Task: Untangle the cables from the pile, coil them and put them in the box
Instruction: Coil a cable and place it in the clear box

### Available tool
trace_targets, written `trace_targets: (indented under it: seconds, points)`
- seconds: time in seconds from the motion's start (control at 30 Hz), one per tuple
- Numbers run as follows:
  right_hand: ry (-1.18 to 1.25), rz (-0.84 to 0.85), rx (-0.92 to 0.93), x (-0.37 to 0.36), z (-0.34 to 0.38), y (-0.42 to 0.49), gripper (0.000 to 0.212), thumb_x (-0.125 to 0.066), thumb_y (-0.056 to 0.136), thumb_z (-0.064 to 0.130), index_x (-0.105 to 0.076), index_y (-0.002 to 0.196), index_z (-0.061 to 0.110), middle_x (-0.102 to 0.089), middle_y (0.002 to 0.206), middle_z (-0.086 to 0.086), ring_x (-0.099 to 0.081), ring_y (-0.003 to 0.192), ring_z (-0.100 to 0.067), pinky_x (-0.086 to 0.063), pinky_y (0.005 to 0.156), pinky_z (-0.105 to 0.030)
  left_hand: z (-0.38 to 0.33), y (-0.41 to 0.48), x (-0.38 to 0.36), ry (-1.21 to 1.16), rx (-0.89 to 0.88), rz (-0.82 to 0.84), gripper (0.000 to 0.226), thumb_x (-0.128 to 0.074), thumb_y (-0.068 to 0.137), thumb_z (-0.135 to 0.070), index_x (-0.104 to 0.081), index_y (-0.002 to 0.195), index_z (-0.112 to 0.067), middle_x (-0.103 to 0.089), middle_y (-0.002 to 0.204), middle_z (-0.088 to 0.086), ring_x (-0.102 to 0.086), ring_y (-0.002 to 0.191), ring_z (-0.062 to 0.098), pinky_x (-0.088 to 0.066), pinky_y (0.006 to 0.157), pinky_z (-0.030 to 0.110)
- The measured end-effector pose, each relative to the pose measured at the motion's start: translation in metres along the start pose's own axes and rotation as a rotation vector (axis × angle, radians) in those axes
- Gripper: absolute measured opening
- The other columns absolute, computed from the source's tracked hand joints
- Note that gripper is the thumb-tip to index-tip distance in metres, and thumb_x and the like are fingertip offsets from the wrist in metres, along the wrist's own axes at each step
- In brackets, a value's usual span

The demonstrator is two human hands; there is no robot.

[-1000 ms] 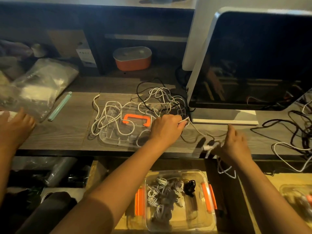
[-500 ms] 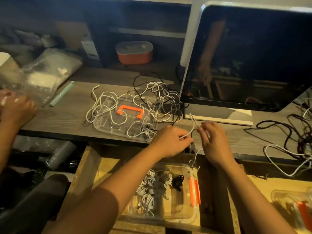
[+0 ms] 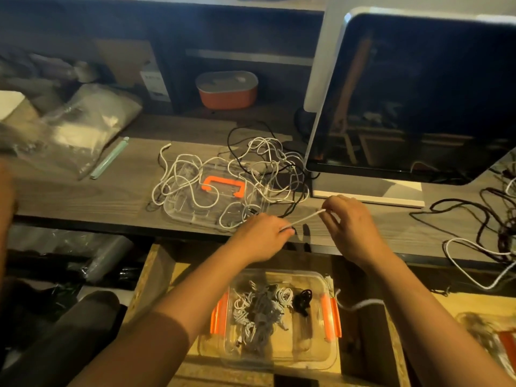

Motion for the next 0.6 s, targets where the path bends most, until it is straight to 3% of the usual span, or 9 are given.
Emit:
trace_targets:
  seconds: [0.1, 0.2, 0.27, 0.37, 0.43, 0.47, 0.5, 0.53, 0.6]
  points:
    - [0.172, 0.056, -0.066, -0.012, 0.007, 0.000, 0.019, -0.045, 0.098, 0.019, -0.055, 0.083, 0.012, -0.049, 0.077, 0.002, -0.047, 0.073, -0.016, -0.037, 0.063, -0.023, 0.001, -0.005, -0.003, -0.686, 0.024, 0.132, 0.027, -0.038, 0.101, -0.012, -0.057, 0.120, -0.011, -0.063, 0.114, 0.008, -0.059, 0.101, 0.014, -0.048, 0.096, 0.030]
    - [0.345, 0.202, -0.247, -0.038, 0.013, -0.007, 0.032, -0.036, 0.101, 0.024, -0.052, 0.075, 0.016, -0.052, 0.070, -0.001, -0.051, 0.069, -0.021, -0.042, 0.067, -0.037, -0.005, -0.011, 0.017, -1.320, -0.017, 0.082, 0.032, -0.033, 0.100, -0.004, -0.051, 0.125, -0.011, -0.054, 0.132, 0.005, -0.048, 0.126, 0.014, -0.034, 0.110, 0.032]
    - [0.356, 0.394, -0.320, -0.061, 0.028, -0.015, 0.033, -0.035, 0.102, 0.026, -0.049, 0.073, 0.021, -0.052, 0.070, 0.002, -0.050, 0.066, -0.015, -0.042, 0.065, -0.033, -0.006, -0.011, 0.030, -1.456, -0.073, 0.066, 0.031, -0.034, 0.099, -0.012, -0.051, 0.125, -0.019, -0.055, 0.134, 0.002, -0.044, 0.130, 0.013, -0.030, 0.112, 0.036]
    - [0.252, 0.564, -0.239, -0.079, 0.060, -0.021, 0.033, -0.035, 0.103, 0.029, -0.043, 0.070, 0.026, -0.047, 0.071, 0.007, -0.044, 0.065, -0.007, -0.034, 0.061, -0.027, -0.017, -0.006, 0.041, -1.559, -0.146, 0.070, 0.028, -0.032, 0.100, -0.021, -0.054, 0.117, -0.020, -0.069, 0.111, 0.004, -0.059, 0.114, 0.017, -0.039, 0.104, 0.037]
    - [0.229, 0.589, -0.184, -0.078, 0.078, -0.019, 0.034, -0.034, 0.102, 0.032, -0.040, 0.069, 0.028, -0.045, 0.070, 0.008, -0.040, 0.063, -0.005, -0.033, 0.058, -0.027, -0.015, -0.001, 0.050, -1.599, -0.056, -0.055, 0.027, -0.030, 0.103, -0.024, -0.055, 0.102, -0.015, -0.067, 0.074, -0.001, -0.065, 0.071, 0.012, -0.052, 0.070, 0.025]
    - [0.216, 0.617, -0.159, -0.078, 0.086, -0.020, 0.033, -0.034, 0.102, 0.032, -0.041, 0.070, 0.027, -0.046, 0.071, 0.007, -0.040, 0.063, -0.005, -0.033, 0.058, -0.026, -0.010, 0.002, 0.053, -1.584, 0.007, -0.145, 0.029, -0.029, 0.103, -0.027, -0.053, 0.095, -0.014, -0.057, 0.059, -0.005, -0.053, 0.051, 0.007, -0.043, 0.050, 0.019]
    - [0.203, 0.654, -0.135, -0.077, 0.094, -0.021, 0.030, -0.035, 0.102, 0.032, -0.044, 0.074, 0.025, -0.051, 0.075, 0.004, -0.043, 0.065, -0.006, -0.034, 0.058, -0.025, -0.005, 0.005, 0.056, -1.527, 0.039, -0.226, 0.030, -0.030, 0.103, -0.030, -0.052, 0.090, -0.014, -0.047, 0.052, -0.007, -0.040, 0.042, 0.005, -0.032, 0.041, 0.017]
    - [0.200, 0.684, -0.114, -0.076, 0.101, -0.023, 0.025, -0.038, 0.102, 0.031, -0.048, 0.080, 0.022, -0.056, 0.083, 0.000, -0.046, 0.070, -0.009, -0.035, 0.061, -0.027, -0.001, 0.008, 0.061, -1.371, 0.044, -0.301, 0.031, -0.031, 0.102, -0.032, -0.051, 0.087, -0.014, -0.040, 0.051, -0.008, -0.034, 0.041, 0.004, -0.026, 0.039, 0.018]
    - [0.224, 0.683, -0.098, -0.069, 0.109, -0.025, 0.017, -0.044, 0.099, 0.029, -0.055, 0.096, 0.016, -0.060, 0.095, -0.004, -0.051, 0.081, -0.012, -0.040, 0.070, -0.029, 0.002, 0.011, 0.072, -0.736, -0.027, -0.383, 0.027, -0.036, 0.101, -0.033, -0.053, 0.092, -0.015, -0.042, 0.060, -0.009, -0.039, 0.051, 0.007, -0.029, 0.049, 0.025]
Point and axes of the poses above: each hand's wrist, its own y-axis towards the middle knuckle, its own x-axis out of the back of the hand, z = x × y, the point moved 7 cm from there along y, towards the middle knuckle
